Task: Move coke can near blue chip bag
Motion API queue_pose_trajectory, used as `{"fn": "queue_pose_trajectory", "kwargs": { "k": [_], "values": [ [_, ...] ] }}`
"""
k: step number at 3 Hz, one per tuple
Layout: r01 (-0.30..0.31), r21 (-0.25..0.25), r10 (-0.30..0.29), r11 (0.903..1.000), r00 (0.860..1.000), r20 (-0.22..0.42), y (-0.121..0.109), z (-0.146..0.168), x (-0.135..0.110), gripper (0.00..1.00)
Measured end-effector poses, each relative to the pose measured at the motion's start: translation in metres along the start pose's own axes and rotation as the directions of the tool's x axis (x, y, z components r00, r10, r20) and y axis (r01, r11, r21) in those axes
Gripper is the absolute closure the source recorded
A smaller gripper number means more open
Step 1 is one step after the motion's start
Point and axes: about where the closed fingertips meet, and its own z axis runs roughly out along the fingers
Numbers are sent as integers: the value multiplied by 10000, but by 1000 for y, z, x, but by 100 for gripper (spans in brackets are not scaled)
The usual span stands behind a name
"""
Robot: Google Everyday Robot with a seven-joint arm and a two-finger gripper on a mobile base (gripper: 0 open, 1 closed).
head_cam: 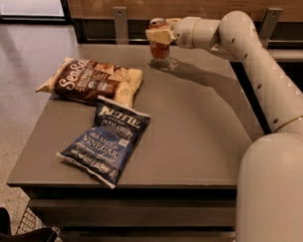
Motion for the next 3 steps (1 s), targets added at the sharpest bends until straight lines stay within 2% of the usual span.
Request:
{"fn": "queue_pose_trajectory", "kwargs": {
  "k": [1,2,3],
  "values": [
    [621,751,-575,9952,9964,-616,4,-35,-32,100],
    [957,1146,-860,9888,9925,-865,12,-63,-53,100],
    [831,1471,-718,9856,9942,-800,26,-104,-65,100]
  ]
}}
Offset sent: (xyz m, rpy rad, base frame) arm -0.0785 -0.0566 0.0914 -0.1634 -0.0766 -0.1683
